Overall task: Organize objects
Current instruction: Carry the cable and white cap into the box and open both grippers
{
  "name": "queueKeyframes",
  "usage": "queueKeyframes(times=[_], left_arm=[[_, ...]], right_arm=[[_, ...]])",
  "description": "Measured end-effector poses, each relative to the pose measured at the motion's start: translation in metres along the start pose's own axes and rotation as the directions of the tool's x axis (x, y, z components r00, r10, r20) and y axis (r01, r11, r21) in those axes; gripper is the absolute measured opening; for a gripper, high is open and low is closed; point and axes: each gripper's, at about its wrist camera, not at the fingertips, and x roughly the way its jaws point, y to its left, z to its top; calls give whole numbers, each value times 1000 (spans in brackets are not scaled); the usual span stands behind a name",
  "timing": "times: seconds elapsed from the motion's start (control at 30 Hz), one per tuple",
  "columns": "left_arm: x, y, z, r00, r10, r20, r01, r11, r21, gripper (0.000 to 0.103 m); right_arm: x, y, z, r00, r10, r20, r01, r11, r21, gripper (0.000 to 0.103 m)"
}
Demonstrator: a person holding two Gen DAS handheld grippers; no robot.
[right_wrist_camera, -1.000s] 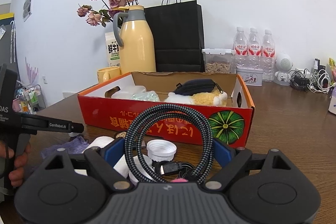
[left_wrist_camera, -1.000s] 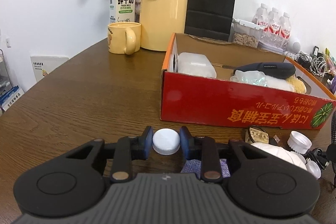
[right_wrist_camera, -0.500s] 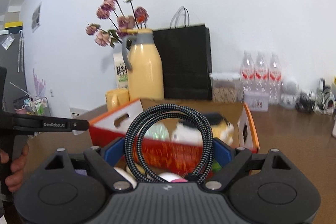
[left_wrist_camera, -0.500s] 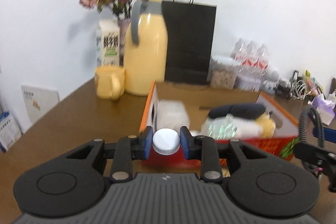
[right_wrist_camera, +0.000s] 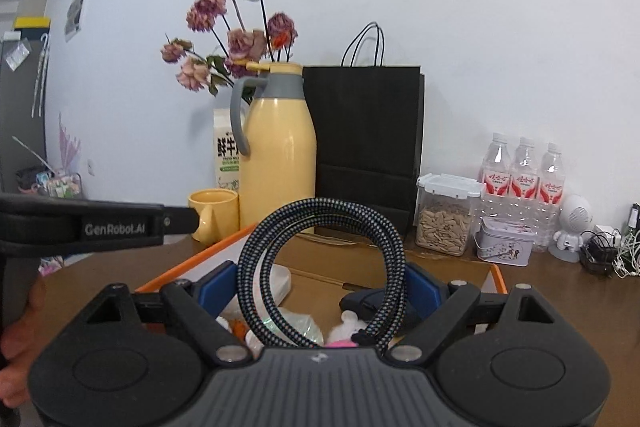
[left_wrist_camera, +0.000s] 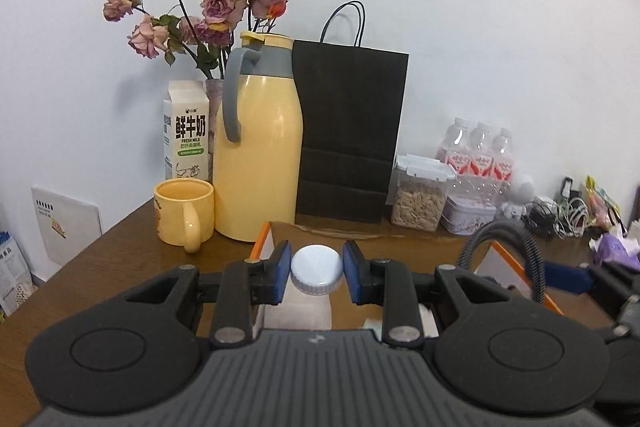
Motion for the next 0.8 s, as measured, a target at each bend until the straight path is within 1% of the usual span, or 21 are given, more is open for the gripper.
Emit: queueKeyframes(times=[0.17,0.23,0.27,0.37,0.47,0.7,0.73,0.77,0.8], left_arm=[[26,-5,0,1000,24,-5,-24,1000,-11,29],[39,-5,-3,999,51,2,-51,999,-7,29],[45,-4,-5,998,56,-4,-56,998,-11,29],[59,-1,-11,998,42,-53,-43,999,-13,29],[62,1,-15,997,33,-70,-34,999,-8,29],[61,-5,-19,997,28,-72,-27,999,21,29],[60,-5,-20,997,39,-73,-37,999,24,31],[60,-6,-21,996,47,-73,-45,999,26,39],[59,-6,-21,996,54,-75,-52,998,29,59]], right_arm=[[37,4,-2,999,-14,-32,13,1000,-13,88],[48,4,-4,999,-32,-39,31,999,-12,88],[53,2,-5,998,-37,-45,37,999,-6,88],[61,-3,-9,997,-46,-68,46,999,9,88],[65,-7,-13,995,-50,-85,52,998,19,88],[65,-7,-15,994,-40,-103,42,999,21,88],[64,-7,-16,994,-40,-106,43,999,24,88],[64,-8,-17,993,-43,-109,47,998,30,89],[63,-9,-18,993,-50,-111,54,998,35,89]])
